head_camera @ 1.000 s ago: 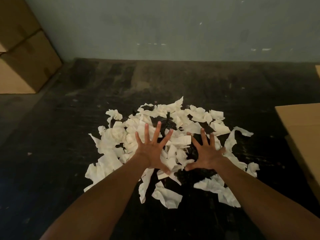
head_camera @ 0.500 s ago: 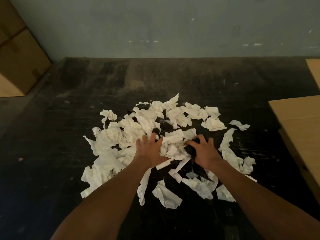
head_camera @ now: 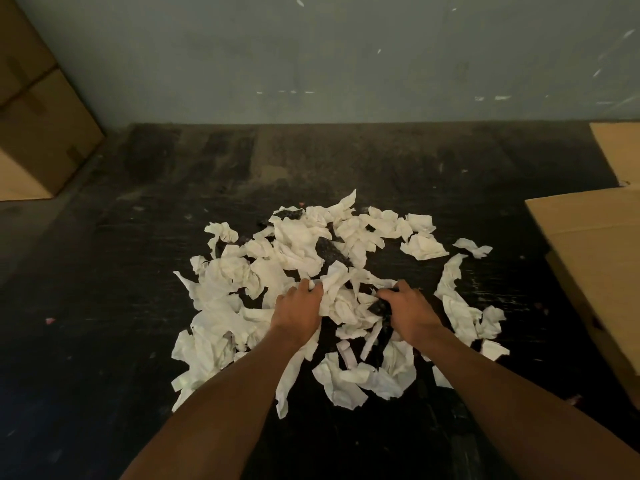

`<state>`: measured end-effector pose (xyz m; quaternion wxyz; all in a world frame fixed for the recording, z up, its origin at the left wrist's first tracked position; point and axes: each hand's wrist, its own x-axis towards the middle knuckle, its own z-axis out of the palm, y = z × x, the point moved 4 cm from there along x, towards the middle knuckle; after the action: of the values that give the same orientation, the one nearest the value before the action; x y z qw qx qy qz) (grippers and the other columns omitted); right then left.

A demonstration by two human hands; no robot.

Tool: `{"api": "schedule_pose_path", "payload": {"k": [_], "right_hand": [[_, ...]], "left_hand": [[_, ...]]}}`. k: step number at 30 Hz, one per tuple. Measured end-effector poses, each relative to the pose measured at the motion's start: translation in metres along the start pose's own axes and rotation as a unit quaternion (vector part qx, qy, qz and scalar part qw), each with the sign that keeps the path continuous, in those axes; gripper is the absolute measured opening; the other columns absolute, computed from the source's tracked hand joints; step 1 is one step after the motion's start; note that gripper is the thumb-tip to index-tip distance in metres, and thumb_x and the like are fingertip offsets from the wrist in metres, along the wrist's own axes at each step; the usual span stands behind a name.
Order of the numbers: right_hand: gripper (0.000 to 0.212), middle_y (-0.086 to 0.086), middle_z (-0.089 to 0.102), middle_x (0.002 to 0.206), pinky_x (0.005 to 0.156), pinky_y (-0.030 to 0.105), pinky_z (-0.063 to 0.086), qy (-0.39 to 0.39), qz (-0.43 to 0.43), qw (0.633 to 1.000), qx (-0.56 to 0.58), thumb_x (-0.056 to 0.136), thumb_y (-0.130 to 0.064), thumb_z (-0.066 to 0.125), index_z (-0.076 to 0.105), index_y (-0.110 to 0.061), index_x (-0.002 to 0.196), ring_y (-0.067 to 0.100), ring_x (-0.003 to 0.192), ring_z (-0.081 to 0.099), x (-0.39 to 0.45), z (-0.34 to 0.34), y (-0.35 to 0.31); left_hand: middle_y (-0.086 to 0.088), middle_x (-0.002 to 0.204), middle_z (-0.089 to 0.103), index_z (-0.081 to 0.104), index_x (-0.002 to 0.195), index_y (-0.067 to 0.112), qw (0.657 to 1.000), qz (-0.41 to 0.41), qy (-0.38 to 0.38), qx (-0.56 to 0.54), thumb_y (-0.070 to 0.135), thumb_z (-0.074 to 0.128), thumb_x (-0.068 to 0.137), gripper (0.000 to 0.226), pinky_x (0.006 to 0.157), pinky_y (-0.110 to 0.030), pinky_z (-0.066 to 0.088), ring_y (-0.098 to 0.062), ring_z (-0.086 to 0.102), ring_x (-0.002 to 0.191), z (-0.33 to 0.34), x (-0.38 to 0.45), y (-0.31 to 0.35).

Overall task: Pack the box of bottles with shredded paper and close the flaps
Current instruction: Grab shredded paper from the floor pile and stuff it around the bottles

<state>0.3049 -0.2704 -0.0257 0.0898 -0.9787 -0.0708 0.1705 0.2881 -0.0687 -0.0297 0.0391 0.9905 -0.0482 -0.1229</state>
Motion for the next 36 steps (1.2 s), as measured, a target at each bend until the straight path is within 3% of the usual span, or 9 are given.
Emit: {"api": "schedule_pose_path", "payload": {"k": [6,12,21,27,30,32,33,35,36], "right_hand": [[0.044,0.014,0.055,0.119,0.093,0.036,0.051,0.048,0.024,0.993,0.109,0.084,0.002,0.062,0.063,-0.023,0.120,0.030,0.106,0.060,-0.016,-0.029,-0.004],[0.042,0.011,0.061,0.121,0.092,0.033,0.050,0.115,0.048,0.976,0.178,0.086,0.005,0.061,0.063,-0.017,0.121,0.026,0.110,0.058,-0.042,-0.081,-0.012],[0.035,0.009,0.062,0.115,0.090,0.030,0.047,0.214,0.062,0.951,0.215,0.089,0.000,0.060,0.062,-0.015,0.120,0.022,0.107,0.058,-0.103,-0.155,-0.016],[0.027,0.008,0.064,0.105,0.079,0.026,0.043,0.258,0.083,0.944,0.187,0.092,-0.003,0.056,0.064,-0.017,0.113,0.014,0.085,0.053,-0.145,-0.190,0.008],[0.020,-0.001,0.053,0.084,0.059,0.010,0.036,0.255,0.087,0.948,0.170,0.095,-0.005,0.051,0.061,-0.012,0.111,0.006,0.064,0.040,-0.176,-0.211,0.029],[0.015,-0.003,0.052,0.081,0.055,0.004,0.037,0.262,0.083,0.950,0.147,0.096,-0.008,0.051,0.057,-0.018,0.105,0.003,0.062,0.040,-0.192,-0.223,0.050],[0.015,-0.003,0.058,0.084,0.059,0.004,0.041,0.275,0.089,0.946,0.143,0.094,-0.012,0.053,0.057,-0.025,0.101,0.003,0.065,0.046,-0.197,-0.229,0.063],[0.024,0.003,0.068,0.091,0.075,0.029,0.054,0.300,0.090,0.935,0.166,0.088,-0.013,0.057,0.061,-0.036,0.096,0.018,0.078,0.061,-0.209,-0.237,0.085],[0.028,0.006,0.070,0.093,0.077,0.034,0.053,0.315,0.087,0.928,0.179,0.086,-0.007,0.057,0.064,-0.032,0.095,0.024,0.084,0.063,-0.215,-0.242,0.098]], "left_hand": [[-0.013,0.133,0.044,0.030,0.148,0.014,0.996,0.004,0.035,-0.077,0.017,0.060,0.092,0.063,0.087,-0.040,0.050,-0.032,0.059,0.108,-0.031,-0.014,-0.003],[-0.015,0.146,0.037,0.025,0.150,0.017,0.995,0.009,0.061,-0.084,0.021,0.059,0.094,0.065,0.092,-0.043,0.049,-0.037,0.057,0.116,-0.078,-0.031,0.000],[-0.015,0.147,0.038,0.026,0.150,0.015,0.987,0.022,0.136,-0.083,0.024,0.059,0.096,0.064,0.098,-0.044,0.048,-0.037,0.054,0.124,-0.152,-0.061,0.011],[-0.016,0.144,0.041,0.030,0.147,0.014,0.977,0.017,0.173,-0.121,0.026,0.058,0.096,0.059,0.098,-0.044,0.048,-0.038,0.055,0.122,-0.186,-0.077,0.025],[-0.017,0.138,0.045,0.034,0.145,0.015,0.972,0.034,0.189,-0.137,0.026,0.058,0.096,0.056,0.095,-0.046,0.049,-0.039,0.056,0.118,-0.199,-0.081,0.048],[-0.016,0.133,0.049,0.036,0.142,0.017,0.967,0.051,0.200,-0.149,0.028,0.058,0.096,0.053,0.093,-0.048,0.051,-0.039,0.058,0.114,-0.207,-0.082,0.069],[-0.015,0.131,0.050,0.037,0.141,0.017,0.965,0.060,0.205,-0.155,0.029,0.058,0.095,0.052,0.092,-0.049,0.052,-0.039,0.059,0.113,-0.210,-0.082,0.082],[-0.013,0.128,0.052,0.039,0.140,0.019,0.960,0.074,0.214,-0.165,0.032,0.058,0.095,0.050,0.091,-0.048,0.052,-0.037,0.059,0.111,-0.216,-0.083,0.110],[-0.012,0.127,0.052,0.040,0.139,0.020,0.958,0.081,0.218,-0.168,0.033,0.058,0.095,0.049,0.090,-0.048,0.053,-0.037,0.060,0.110,-0.218,-0.083,0.125]]}}
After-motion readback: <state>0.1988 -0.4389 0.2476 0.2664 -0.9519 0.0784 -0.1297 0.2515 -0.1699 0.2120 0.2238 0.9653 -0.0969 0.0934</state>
